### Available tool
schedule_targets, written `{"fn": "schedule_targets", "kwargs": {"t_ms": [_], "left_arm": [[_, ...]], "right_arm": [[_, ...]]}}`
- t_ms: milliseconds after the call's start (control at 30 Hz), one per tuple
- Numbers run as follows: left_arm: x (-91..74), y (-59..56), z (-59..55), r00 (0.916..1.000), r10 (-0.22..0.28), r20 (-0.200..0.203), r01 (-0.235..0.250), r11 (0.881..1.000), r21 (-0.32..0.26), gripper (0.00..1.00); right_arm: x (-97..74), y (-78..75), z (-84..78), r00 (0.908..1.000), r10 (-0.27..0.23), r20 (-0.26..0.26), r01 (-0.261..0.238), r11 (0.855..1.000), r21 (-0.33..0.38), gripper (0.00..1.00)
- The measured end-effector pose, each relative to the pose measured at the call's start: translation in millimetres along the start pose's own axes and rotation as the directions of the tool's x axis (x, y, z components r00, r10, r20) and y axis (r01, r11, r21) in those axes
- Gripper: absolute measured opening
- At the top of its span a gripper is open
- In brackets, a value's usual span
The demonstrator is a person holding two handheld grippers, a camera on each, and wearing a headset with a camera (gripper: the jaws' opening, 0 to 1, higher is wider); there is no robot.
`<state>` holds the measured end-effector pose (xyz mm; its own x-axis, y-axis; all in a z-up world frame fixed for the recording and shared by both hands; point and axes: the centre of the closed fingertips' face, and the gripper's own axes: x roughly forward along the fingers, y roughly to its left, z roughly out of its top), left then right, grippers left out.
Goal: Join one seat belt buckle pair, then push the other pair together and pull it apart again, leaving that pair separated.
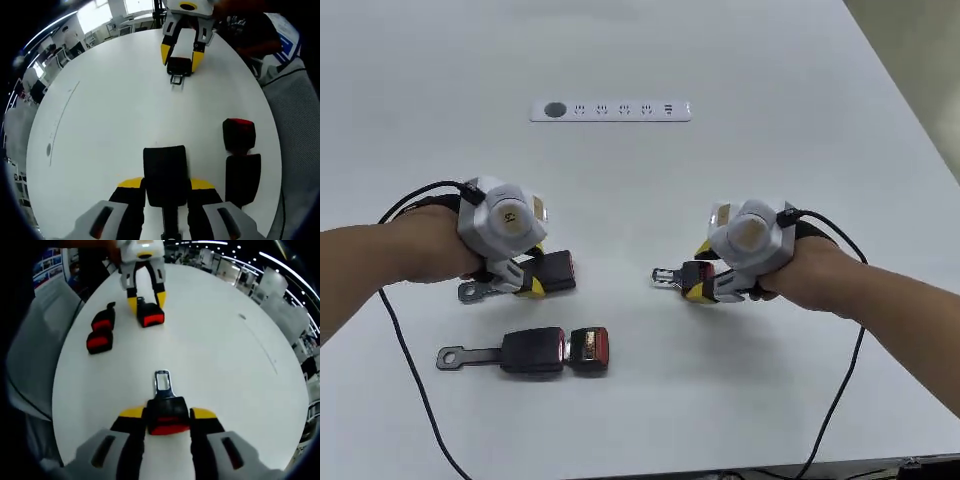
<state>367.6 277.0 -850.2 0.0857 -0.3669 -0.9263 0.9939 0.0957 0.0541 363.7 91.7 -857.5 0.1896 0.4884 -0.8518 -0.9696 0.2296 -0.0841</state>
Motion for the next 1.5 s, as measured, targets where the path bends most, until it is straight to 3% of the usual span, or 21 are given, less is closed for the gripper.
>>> {"fn": "schedule_targets", "kwargs": {"t_ms": [167, 233, 400, 567, 733, 900, 1133, 1267, 1500], "left_arm": [[0.4, 0.1, -2.1, 0.9994, -0.031, -0.013, 0.031, 0.998, 0.046, 0.33], [0.6, -0.2, -2.6, 0.9988, -0.041, -0.026, 0.043, 0.996, 0.081, 0.33], [2.2, -0.2, -4.5, 0.9993, -0.007, -0.036, 0.011, 0.995, 0.099, 0.32], [2.1, 3.2, -5.2, 1.0, -0.007, 0.001, 0.007, 0.997, 0.074, 0.32], [2.5, 3.0, -4.5, 1.0, -0.009, 0.0, 0.009, 0.998, 0.07, 0.32], [2.8, 2.6, -4.8, 0.9999, -0.013, -0.003, 0.013, 0.998, 0.065, 0.32], [3.5, 2.0, -5.6, 0.9997, -0.02, -0.015, 0.021, 0.998, 0.059, 0.32], [3.7, 1.2, -5.8, 0.9996, -0.02, -0.02, 0.021, 0.998, 0.051, 0.33], [3.9, 0.4, -6.0, 0.9996, -0.02, -0.019, 0.021, 0.999, 0.046, 0.33]], "right_arm": [[1.3, -1.4, 1.3, 0.9991, 0.041, 0.015, -0.041, 0.999, -0.004, 0.34], [1.2, 1.8, 2.0, 0.9985, 0.055, 0.002, -0.055, 0.997, -0.053, 0.33], [1.1, 1.4, 3.3, 0.9981, 0.062, -0.002, -0.062, 0.995, -0.082, 0.33], [0.9, -0.2, 3.2, 0.9976, 0.069, 0.006, -0.069, 0.995, -0.073, 0.33], [3.4, -0.4, 7.7, 0.9983, 0.058, -0.009, -0.058, 0.996, -0.064, 0.33], [11.6, 5.8, 25.1, 0.9987, 0.051, 0.001, -0.051, 0.996, -0.072, 0.33], [33.2, 19.6, 64.0, 0.9975, 0.051, 0.049, -0.047, 0.995, -0.088, 0.33], [43.4, 20.1, 81.4, 0.9966, 0.052, 0.063, -0.045, 0.994, -0.102, 0.33], [54.4, 22.6, 97.5, 0.9961, 0.058, 0.066, -0.049, 0.991, -0.126, 0.33]]}}
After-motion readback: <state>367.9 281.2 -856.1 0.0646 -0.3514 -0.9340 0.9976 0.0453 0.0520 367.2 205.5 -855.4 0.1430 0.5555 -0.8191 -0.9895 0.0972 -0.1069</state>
